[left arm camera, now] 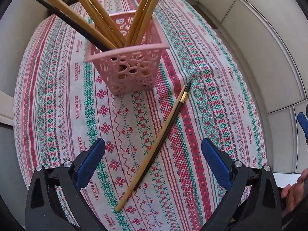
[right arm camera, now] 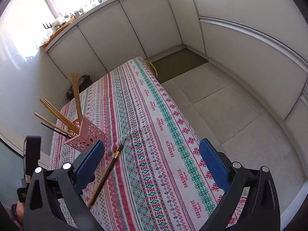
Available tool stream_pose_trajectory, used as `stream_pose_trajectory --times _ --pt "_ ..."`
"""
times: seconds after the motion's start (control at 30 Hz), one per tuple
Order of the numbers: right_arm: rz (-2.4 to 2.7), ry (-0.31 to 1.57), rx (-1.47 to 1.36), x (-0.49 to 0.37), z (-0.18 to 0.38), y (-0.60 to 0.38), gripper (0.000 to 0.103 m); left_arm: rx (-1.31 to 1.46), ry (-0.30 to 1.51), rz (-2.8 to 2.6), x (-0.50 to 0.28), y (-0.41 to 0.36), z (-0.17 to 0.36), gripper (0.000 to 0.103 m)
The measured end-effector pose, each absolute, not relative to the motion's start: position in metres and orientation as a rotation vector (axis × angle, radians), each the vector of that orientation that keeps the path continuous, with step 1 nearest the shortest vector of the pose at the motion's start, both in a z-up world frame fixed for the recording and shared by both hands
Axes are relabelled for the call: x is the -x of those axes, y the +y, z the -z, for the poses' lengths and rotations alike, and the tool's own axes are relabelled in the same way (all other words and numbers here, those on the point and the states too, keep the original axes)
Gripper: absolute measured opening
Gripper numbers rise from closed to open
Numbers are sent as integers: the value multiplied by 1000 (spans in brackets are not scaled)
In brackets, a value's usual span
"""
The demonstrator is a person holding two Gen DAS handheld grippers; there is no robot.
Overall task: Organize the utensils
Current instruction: 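Lower the left tool onto the wooden chopstick lying beside the black-and-gold one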
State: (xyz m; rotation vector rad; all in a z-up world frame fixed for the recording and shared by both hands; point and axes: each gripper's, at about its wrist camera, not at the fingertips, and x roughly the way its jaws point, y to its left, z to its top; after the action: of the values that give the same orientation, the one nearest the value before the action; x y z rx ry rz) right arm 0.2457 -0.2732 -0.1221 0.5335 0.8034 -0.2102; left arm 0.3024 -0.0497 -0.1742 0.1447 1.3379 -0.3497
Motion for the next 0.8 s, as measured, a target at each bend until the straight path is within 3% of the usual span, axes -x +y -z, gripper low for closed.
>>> stream_pose_trajectory --times 0.17,0.27,0.4,0.77,0.8 --pt "201 824 -563 -245 127 -278 96 -21 1414 351 -312 -49 194 68" --pt "198 825 -559 -244 127 -280 96 -3 1395 330 -317 -51 195 67" --pt "202 837 -559 -242 130 -284 96 20 1370 313 -324 -53 196 51" --pt "217 849 -571 -238 135 -299 96 3 1364 247 -345 -73 223 45" --pt "216 848 -574 -237 134 -300 96 5 1359 246 -345 -74 222 41"
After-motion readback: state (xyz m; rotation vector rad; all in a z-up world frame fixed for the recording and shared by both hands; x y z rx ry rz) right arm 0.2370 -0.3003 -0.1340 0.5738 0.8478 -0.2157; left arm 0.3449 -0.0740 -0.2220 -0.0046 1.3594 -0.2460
